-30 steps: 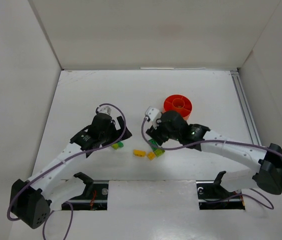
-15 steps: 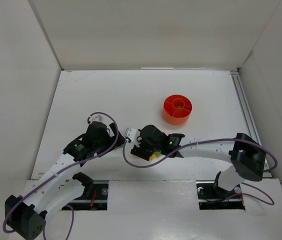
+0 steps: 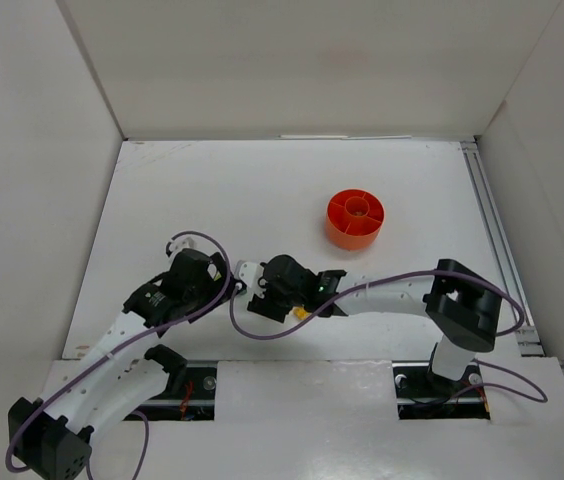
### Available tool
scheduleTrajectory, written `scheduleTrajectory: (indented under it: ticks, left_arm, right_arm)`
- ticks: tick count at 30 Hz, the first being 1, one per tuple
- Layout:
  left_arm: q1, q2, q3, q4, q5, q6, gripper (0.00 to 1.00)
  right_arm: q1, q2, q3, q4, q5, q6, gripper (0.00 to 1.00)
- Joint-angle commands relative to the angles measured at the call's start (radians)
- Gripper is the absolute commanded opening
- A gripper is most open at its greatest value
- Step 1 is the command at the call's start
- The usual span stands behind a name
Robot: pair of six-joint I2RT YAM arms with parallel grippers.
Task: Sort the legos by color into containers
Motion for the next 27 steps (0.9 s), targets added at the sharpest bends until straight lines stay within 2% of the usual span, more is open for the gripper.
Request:
scheduleTrajectory:
  ticks: [1, 15, 27]
  left_arm:
    - [-0.007, -0.028, 0.017, 0.021, 0.004, -0.041, 0.99]
    - [-0.007, -0.006, 0.045, 0.027, -0.094, -0.106, 0.99]
    - [-0.007, 0.167, 0.194, 0.05, -0.228, -0.126, 0.99]
  right_arm:
    - [0.009, 0.037, 0.025, 0.003, 0.038, -0.004, 0.69]
    - [0.009, -0.073, -0.05, 0.012, 0.103, -0.004, 0.69]
    - [0.009, -0.034, -0.038, 0.042, 0.02, -0.043, 0.68]
